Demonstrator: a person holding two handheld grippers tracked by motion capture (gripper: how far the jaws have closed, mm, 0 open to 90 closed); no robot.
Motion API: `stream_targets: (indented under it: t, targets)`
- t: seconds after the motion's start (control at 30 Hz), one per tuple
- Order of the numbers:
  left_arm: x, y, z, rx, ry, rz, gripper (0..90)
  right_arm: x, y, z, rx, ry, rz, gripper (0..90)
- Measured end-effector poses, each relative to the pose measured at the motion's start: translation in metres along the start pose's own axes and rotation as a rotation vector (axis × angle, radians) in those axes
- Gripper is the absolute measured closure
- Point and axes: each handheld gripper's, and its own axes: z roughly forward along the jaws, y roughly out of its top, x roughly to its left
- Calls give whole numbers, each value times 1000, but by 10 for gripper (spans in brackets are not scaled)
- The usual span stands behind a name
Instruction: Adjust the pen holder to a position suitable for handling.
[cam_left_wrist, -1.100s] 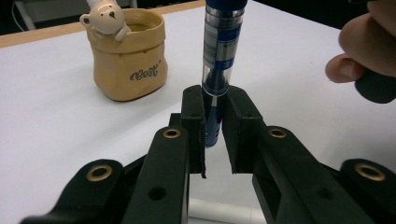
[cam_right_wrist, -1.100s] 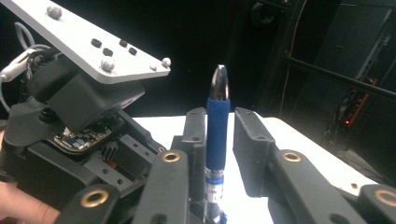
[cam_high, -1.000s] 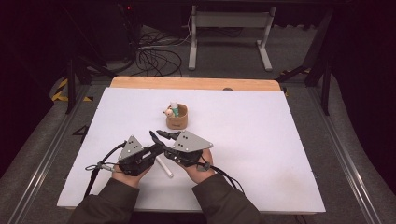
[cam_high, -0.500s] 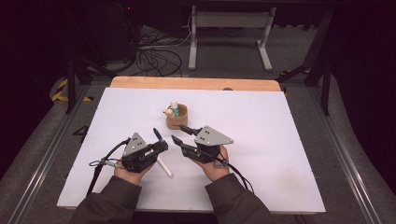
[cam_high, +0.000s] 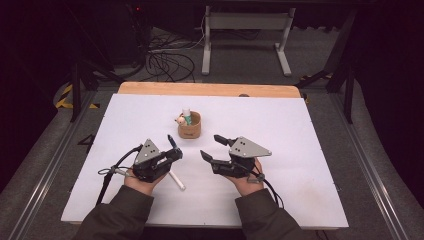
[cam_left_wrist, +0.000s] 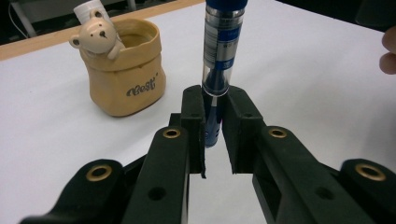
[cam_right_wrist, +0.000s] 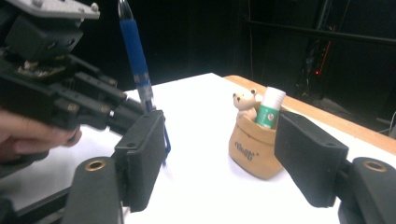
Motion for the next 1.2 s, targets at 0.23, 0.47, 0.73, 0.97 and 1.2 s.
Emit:
stream_targets:
  t: [0.23,0.47,0.73,0.97,1.2]
  targets:
    - [3,9,0,-15,-5,-7,792,-6,-6,-15,20,-20,5,280]
    - [6,20,0,-29,6,-5,792,-12,-10,-27,38,-37,2,235]
    - [9,30,2,-35,14,1,792,-24,-18,-47,43,-83,19,185]
    - [13,40,4,-39,29,6,791,-31,-27,-61,50,-108,35,172]
    - [16,53,9,-41,41,18,791,-36,-28,-71,39,-131,39,159]
